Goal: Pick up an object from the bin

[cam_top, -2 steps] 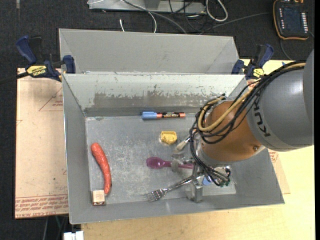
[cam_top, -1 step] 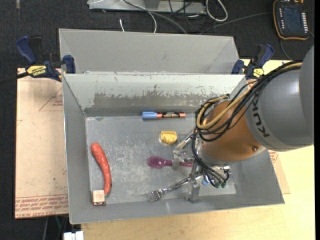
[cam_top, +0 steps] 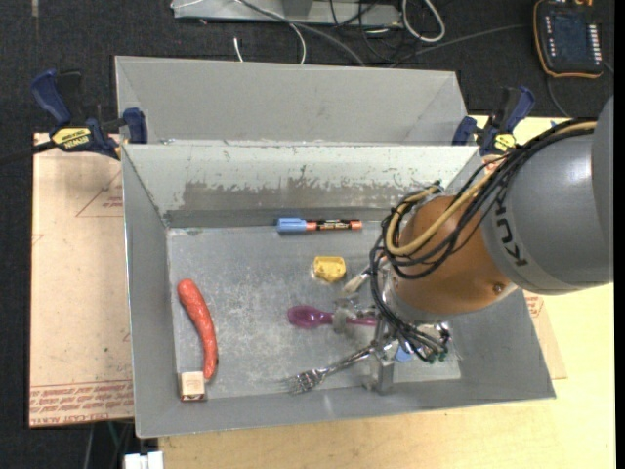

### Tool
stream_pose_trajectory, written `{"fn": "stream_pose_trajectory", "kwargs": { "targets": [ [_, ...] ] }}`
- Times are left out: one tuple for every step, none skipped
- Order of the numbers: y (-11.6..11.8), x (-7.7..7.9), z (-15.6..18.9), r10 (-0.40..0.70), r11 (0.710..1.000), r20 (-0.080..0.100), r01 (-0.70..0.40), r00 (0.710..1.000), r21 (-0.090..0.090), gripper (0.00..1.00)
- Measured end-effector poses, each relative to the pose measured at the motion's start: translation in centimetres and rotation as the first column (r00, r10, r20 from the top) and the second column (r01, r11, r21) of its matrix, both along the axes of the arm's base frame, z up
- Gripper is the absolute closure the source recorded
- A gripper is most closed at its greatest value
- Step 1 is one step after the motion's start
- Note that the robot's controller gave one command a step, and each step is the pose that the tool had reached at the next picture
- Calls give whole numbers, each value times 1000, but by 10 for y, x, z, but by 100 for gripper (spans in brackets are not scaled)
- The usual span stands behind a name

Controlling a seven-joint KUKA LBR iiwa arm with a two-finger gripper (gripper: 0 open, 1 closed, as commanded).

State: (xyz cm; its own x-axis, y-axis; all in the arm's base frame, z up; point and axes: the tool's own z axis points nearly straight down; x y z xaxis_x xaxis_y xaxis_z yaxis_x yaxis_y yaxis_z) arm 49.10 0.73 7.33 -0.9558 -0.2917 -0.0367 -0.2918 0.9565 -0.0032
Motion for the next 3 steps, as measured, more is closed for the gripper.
{"fn": "stream_pose_trajectory", "kwargs": {
  "targets": [
    [0,-2,0,-142,990,-7,142,990,3,100],
    [0,-2,0,-143,990,-7,143,990,3,100],
    [0,-2,12,-143,990,-9,143,990,3,100]
  ]
}}
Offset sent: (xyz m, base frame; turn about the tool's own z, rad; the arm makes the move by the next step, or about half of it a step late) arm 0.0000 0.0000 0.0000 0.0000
